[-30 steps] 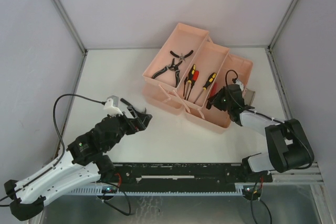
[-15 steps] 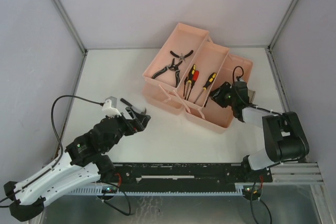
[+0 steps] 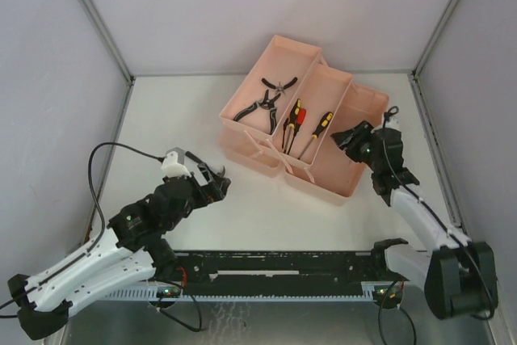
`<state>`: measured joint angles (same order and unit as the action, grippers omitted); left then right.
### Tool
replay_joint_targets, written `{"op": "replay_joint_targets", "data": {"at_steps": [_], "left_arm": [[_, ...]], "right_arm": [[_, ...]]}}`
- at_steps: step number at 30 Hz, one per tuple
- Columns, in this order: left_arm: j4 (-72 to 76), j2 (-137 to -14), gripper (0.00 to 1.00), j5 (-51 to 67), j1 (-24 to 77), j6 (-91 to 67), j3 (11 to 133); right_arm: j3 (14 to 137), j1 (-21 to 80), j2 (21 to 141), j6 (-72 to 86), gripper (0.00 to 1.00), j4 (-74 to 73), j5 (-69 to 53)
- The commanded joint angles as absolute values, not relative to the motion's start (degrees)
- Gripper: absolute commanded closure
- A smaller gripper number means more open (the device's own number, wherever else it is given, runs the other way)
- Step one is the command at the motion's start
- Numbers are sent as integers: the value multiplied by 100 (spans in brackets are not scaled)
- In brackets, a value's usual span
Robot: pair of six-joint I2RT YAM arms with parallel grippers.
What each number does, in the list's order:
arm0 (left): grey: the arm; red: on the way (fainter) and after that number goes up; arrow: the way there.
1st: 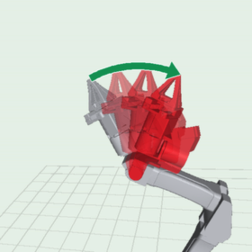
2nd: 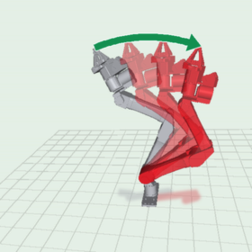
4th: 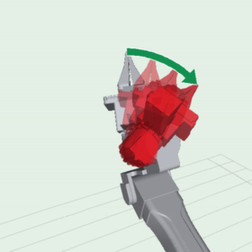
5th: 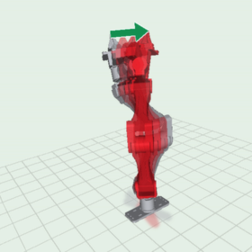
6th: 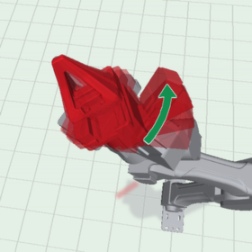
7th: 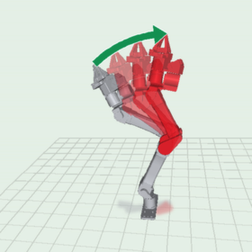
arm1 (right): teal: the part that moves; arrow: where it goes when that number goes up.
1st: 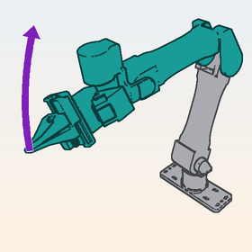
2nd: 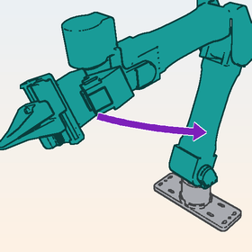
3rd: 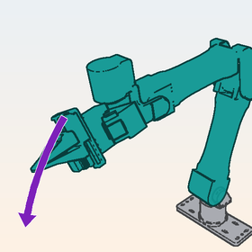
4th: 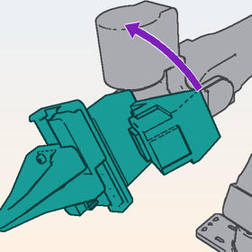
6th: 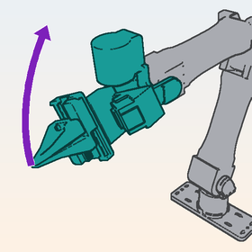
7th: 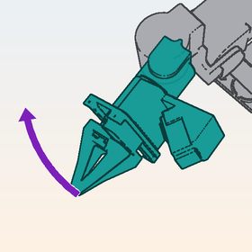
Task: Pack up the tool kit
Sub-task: Place the knife in the toolbox, then pick up the hammer at the center of the board.
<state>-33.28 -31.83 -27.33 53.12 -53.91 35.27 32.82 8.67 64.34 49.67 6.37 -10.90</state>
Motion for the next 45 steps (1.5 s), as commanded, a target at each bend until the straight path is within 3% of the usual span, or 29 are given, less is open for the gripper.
{"op": "replay_joint_targets", "data": {"at_steps": [1,4,7,10,17,26,45], "left_arm": [[-3635,-3501,0,-2843,4747,-5208,4007],[-3795,-3831,0,-2592,3929,-5097,4048],[-3670,-4308,0,-2274,3263,-4943,4036],[-3651,-4940,0,-2153,2715,-4896,4244],[-4466,-7099,1,-2310,1918,-4910,5666],[-4921,-9560,14,-1776,1681,-4959,7289],[-4572,-10594,25,-1611,1340,-5701,7493]], "right_arm": [[2850,871,5349,4857,56,198,-663],[2207,870,4418,5116,49,363,-837],[1806,870,3450,5213,32,343,-947],[1808,864,2577,4969,29,-95,-908],[2098,862,1294,4783,29,-1026,-525],[2267,861,1169,4630,29,-1314,-405],[2272,853,1173,4513,29,-1428,-167]]}}
